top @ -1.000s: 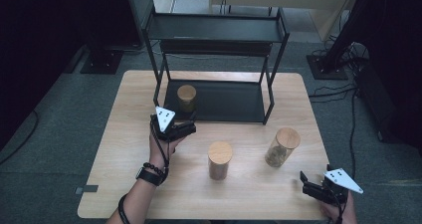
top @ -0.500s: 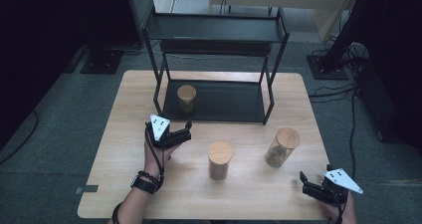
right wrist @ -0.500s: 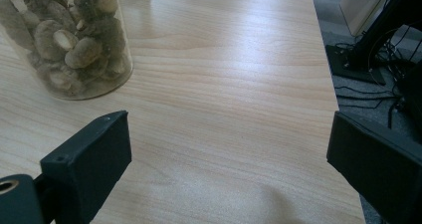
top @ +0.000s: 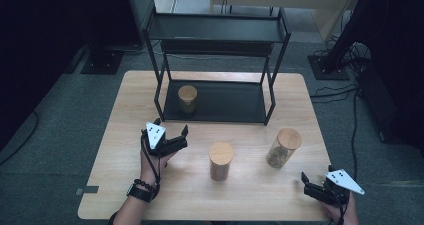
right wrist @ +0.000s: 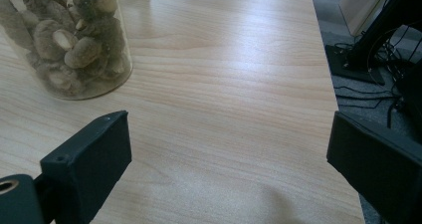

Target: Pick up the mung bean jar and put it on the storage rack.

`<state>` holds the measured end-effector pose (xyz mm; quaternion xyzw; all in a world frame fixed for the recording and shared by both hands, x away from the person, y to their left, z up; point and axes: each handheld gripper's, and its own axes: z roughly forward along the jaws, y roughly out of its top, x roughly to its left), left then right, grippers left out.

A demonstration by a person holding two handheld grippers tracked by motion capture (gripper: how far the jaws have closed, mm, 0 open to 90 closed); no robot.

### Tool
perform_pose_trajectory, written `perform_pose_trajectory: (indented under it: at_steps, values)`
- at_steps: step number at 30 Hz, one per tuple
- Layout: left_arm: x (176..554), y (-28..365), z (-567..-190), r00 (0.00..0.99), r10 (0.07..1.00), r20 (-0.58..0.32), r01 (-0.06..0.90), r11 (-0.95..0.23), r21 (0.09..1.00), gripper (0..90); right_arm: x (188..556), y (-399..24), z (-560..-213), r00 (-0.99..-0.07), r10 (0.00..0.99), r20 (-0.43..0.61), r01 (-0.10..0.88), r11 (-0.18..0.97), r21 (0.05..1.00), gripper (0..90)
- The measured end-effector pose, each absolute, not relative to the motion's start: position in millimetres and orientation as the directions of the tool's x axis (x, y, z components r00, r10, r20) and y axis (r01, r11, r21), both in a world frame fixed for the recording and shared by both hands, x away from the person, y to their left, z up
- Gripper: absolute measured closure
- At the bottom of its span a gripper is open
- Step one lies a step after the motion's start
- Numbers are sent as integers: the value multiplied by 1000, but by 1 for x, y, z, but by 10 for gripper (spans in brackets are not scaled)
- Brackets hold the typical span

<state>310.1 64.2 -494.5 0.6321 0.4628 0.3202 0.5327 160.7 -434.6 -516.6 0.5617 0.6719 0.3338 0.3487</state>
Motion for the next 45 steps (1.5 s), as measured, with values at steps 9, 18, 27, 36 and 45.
perform_pose_trajectory:
  at_steps: [9, 18, 27, 36, 45]
  values:
    - [302, 73, -501, 359, 929, -95, 254, 1, 967, 0, 161, -435, -517, -123, 988, -89, 523, 141, 841, 34]
    - [295, 81, -505, 352, 932, -90, 255, -3, 967, 0, 161, -435, -516, -122, 989, -88, 524, 139, 840, 34]
    - [289, 90, -509, 345, 935, -87, 258, -5, 966, 0, 161, -435, -516, -121, 989, -88, 524, 139, 840, 34]
    - [282, 98, -513, 336, 937, -96, 265, 4, 964, 0, 161, -435, -516, -120, 989, -90, 523, 140, 841, 34]
    - [277, 104, -514, 335, 937, -97, 261, 7, 965, 0, 161, -435, -517, -119, 988, -94, 522, 143, 841, 34]
